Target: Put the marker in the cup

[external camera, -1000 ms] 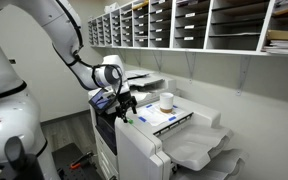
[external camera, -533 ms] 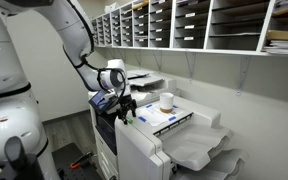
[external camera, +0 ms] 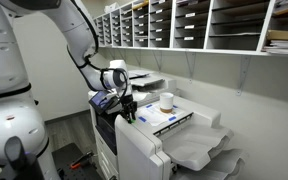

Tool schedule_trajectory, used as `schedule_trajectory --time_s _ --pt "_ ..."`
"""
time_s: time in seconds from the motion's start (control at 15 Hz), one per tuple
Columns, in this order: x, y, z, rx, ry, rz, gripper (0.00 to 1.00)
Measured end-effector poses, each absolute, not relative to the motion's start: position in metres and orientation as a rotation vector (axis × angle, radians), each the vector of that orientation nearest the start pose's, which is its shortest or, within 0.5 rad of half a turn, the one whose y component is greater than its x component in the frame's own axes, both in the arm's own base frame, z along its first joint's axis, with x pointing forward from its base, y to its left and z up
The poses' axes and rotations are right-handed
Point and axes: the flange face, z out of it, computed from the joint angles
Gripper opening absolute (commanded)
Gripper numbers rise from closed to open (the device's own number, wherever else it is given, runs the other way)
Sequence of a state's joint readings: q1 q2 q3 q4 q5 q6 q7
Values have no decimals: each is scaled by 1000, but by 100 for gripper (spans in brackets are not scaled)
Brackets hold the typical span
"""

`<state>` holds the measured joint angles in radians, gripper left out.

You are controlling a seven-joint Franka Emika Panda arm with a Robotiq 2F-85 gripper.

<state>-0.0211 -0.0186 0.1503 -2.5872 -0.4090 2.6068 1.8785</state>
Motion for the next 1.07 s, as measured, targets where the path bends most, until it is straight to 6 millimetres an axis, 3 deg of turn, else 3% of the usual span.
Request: schedule_trajectory --time_s 0.07,0.13,0.4,0.8,1.07 --pt "440 66 268 -2459 2069 -327 2" --pt "439 66 269 -2457 2073 -327 6" --pt "445 65 283 -2421 2067 -366 4" --pt "446 59 343 -2411 1966 -548 5" --pt "455 24 386 -2470 1935 -857 5"
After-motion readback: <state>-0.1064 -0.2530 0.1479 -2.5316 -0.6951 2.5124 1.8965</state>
